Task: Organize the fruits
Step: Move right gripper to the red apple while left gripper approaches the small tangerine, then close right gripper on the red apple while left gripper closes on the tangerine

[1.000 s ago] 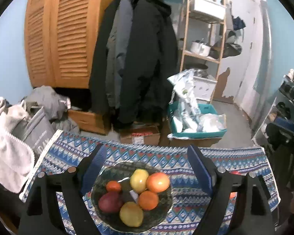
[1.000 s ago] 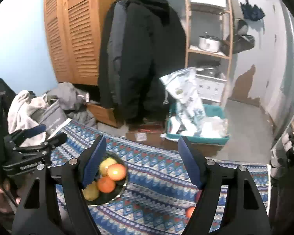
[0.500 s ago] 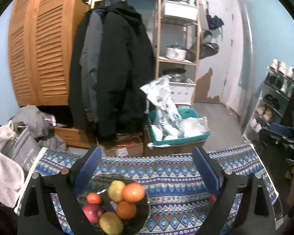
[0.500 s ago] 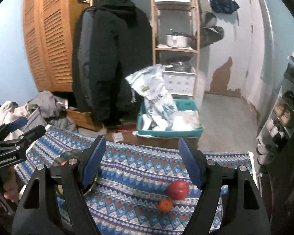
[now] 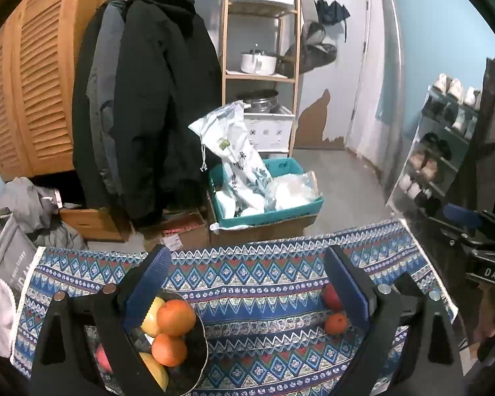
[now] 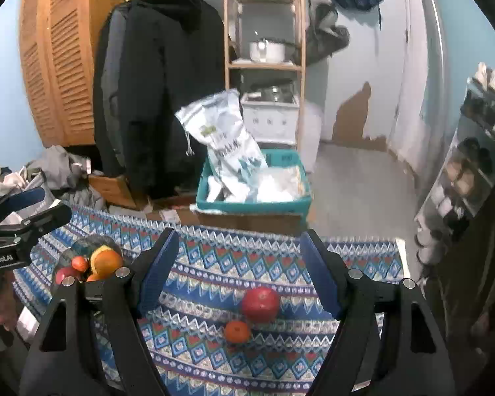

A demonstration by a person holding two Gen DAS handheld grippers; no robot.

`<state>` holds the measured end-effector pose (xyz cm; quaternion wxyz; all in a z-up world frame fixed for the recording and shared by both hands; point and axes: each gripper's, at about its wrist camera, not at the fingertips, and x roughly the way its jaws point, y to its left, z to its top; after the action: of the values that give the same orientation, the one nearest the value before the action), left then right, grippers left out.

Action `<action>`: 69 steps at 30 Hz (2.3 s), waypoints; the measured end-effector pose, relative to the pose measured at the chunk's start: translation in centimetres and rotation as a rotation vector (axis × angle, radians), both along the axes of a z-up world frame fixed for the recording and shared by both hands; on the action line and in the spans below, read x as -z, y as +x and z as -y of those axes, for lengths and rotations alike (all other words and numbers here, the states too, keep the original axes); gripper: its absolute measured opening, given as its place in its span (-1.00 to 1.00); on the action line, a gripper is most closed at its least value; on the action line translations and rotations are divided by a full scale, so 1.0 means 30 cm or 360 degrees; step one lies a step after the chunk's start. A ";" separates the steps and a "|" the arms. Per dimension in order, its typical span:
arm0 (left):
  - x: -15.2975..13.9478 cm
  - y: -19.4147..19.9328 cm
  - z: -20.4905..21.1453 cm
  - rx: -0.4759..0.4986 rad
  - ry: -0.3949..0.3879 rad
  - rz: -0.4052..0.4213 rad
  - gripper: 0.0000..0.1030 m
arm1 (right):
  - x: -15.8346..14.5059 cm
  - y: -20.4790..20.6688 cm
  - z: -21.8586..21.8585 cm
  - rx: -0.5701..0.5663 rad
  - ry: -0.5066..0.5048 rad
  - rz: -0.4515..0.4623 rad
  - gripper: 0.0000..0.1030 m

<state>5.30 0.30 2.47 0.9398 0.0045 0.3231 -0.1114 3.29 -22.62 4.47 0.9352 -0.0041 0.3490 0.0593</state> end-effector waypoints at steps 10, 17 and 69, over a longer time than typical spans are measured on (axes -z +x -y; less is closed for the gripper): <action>0.106 0.061 0.085 0.0065 0.0026 -0.0137 0.84 | 0.171 0.072 0.105 0.0113 0.0001 -0.0247 0.48; 0.250 0.136 0.123 0.0034 0.0051 -0.0303 0.84 | 0.357 0.140 0.140 0.0150 -0.0020 -0.0481 0.48; 0.704 0.197 0.355 0.0268 0.0080 -0.0842 0.84 | 0.791 0.300 0.160 0.0150 0.0054 -0.0859 0.46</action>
<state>11.22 -10.34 -18.64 0.8099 0.0254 0.5583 -0.1783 12.29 -27.41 -19.25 0.8100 0.0436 0.5845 0.0206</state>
